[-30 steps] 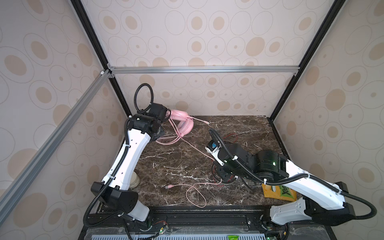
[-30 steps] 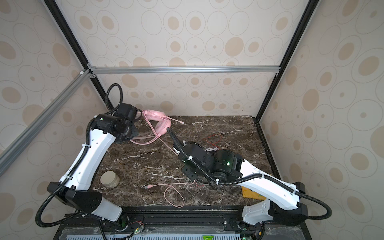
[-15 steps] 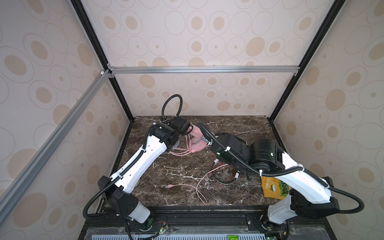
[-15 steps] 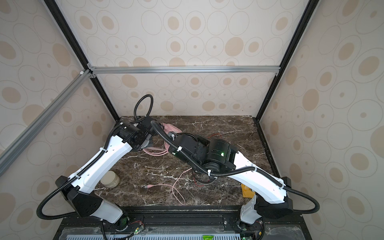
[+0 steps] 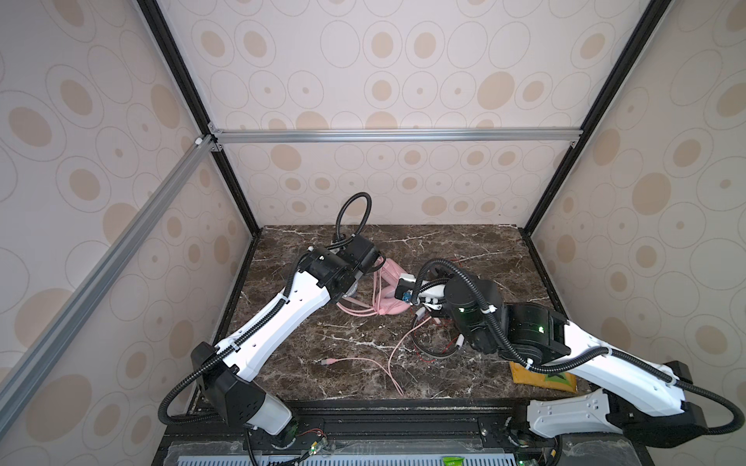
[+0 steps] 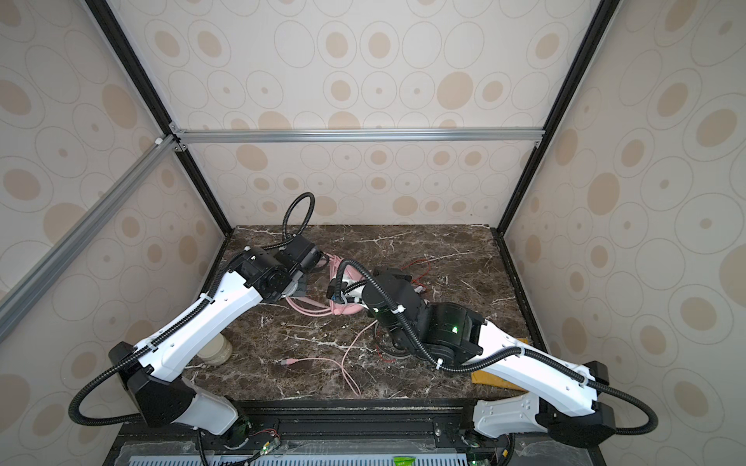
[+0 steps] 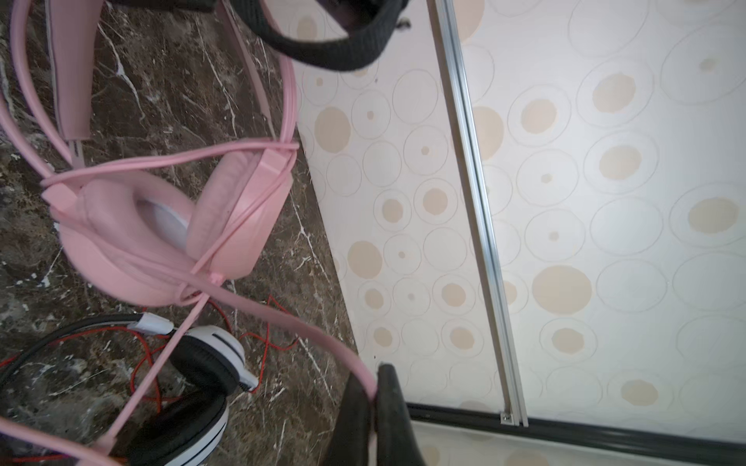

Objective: Wrap the headphones

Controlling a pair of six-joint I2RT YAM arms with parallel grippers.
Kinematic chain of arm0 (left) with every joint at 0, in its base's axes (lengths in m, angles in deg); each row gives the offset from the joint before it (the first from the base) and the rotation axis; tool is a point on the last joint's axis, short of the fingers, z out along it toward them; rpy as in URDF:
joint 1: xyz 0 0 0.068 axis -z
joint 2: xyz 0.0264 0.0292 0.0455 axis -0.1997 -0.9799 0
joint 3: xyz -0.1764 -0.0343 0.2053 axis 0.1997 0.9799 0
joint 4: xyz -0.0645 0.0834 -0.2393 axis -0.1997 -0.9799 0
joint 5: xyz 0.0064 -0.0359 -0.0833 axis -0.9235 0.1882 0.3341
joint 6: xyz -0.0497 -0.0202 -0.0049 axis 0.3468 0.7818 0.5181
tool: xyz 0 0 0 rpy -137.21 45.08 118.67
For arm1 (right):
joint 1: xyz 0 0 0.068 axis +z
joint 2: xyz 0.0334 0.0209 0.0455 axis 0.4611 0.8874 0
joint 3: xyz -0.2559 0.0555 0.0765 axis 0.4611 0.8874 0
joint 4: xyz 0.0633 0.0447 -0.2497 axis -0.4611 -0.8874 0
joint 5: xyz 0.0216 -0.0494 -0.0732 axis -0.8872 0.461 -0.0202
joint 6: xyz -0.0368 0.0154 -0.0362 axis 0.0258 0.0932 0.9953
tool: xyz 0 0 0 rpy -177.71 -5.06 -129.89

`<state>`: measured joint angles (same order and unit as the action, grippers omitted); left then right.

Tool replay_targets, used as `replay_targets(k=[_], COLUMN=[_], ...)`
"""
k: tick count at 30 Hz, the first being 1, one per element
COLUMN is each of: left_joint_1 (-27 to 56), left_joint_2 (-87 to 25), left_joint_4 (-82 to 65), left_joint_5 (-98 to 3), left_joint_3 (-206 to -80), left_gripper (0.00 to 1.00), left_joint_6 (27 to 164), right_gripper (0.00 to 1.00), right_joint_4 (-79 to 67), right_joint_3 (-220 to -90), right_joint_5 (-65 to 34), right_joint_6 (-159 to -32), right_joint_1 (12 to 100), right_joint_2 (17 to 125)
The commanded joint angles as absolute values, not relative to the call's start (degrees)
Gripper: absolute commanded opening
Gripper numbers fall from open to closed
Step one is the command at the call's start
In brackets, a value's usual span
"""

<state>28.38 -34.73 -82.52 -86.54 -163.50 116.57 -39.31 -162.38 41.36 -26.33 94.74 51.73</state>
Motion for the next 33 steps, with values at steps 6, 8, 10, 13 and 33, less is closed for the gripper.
replay_targets(k=[6, 8, 10, 13, 33], left_joint_1=[29.5, 29.5, 29.5, 29.5, 29.5], left_joint_2=[-30.8, -32.3, -34.5, -35.2, -32.6], left_joint_4=[-80.7, -84.4, -89.6, -90.4, -88.6], left_joint_5=[-88.9, -92.9, -97.3, -99.0, -97.9], left_joint_3=[-164.4, -165.2, -167.0, -167.3, -173.9], left_gripper=[0.00, 0.00, 0.00, 0.00, 0.00], left_joint_6=[115.7, 118.7, 123.2, 125.0, 118.5], right_gripper=[0.00, 0.00, 0.00, 0.00, 0.00], right_joint_4=[-32.8, -37.4, -41.9, -46.3, -49.9], right_joint_3=[-164.9, -168.5, -172.2, -174.8, -165.8], right_joint_5=[33.5, 31.6, 29.9, 28.3, 38.3], right_joint_6=[-20.1, -24.8, -30.1, -34.9, -35.4], right_joint_1=[92.2, 92.3, 92.6, 92.8, 91.6], right_joint_2=[52.5, 52.6, 52.6, 52.0, 47.7])
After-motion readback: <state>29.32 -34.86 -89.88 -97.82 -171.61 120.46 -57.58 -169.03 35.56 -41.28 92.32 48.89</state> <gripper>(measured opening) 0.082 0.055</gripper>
